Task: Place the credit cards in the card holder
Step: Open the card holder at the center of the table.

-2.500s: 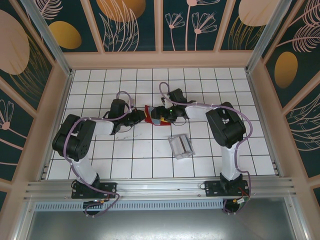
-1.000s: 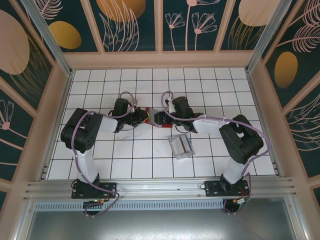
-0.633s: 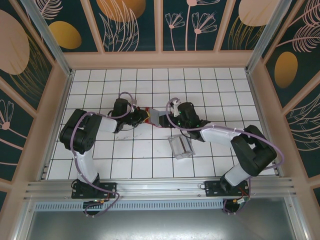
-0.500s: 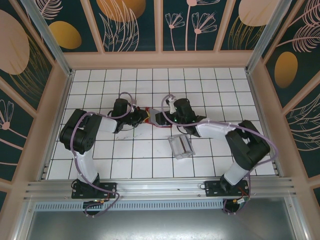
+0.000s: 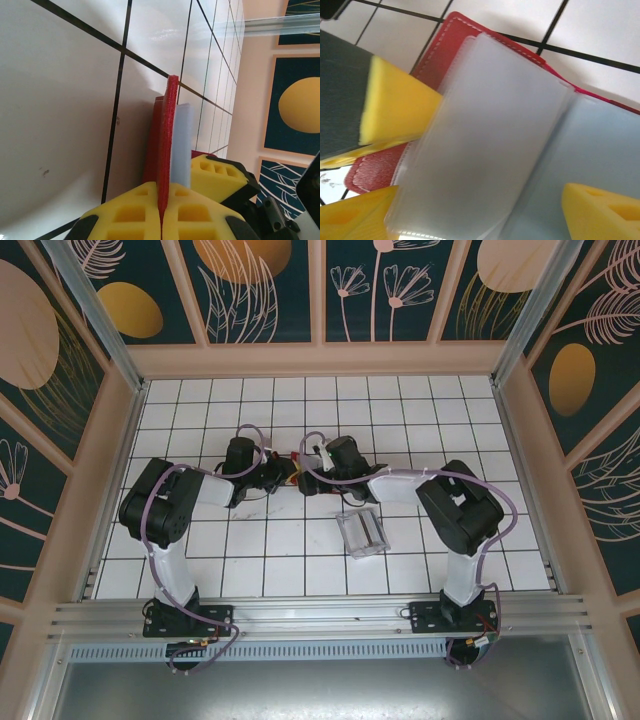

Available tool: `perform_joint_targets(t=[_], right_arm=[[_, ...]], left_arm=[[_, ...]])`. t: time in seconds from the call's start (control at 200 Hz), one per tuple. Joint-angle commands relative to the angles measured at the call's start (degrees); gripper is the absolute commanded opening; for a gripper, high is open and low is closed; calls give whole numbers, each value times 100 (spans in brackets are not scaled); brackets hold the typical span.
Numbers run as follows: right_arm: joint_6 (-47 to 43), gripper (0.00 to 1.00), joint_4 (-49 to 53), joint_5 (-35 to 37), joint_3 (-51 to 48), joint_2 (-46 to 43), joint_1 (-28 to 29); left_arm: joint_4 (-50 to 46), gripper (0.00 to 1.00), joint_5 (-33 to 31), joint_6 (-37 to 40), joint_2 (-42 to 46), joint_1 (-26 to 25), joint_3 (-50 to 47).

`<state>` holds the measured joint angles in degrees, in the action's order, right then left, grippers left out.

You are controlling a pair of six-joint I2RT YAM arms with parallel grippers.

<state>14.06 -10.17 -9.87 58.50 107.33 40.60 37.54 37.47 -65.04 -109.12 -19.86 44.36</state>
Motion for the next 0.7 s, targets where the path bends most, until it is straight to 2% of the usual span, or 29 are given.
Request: perform_joint_targets(t=[0.0,0.16,0.28,0.39,0.455,0.601,0.696], right_arm=[[204,80,46,350,-4,-35,-119],[367,79,126,523,-140,-174,-237],[562,79,416,1041,-168,-271,-250],[924,78,1607,1511,397,-240,-281],[1186,76,2384,1703,842,-195,-281],[1359,74,3024,1379,1411,-340,-190],[1543,69,2842,534,1554,-423,-229]], left_arm=[[298,0,164,-73,110,21,-87],[228,0,100,33,94,26,-135],[141,0,-22,167,98,21,-171],[30,0,-233,355,136,25,-259],[-177,6,-401,540,163,21,-287],[13,18,-393,401,34,26,-432],[236,25,-325,246,-16,26,-505]])
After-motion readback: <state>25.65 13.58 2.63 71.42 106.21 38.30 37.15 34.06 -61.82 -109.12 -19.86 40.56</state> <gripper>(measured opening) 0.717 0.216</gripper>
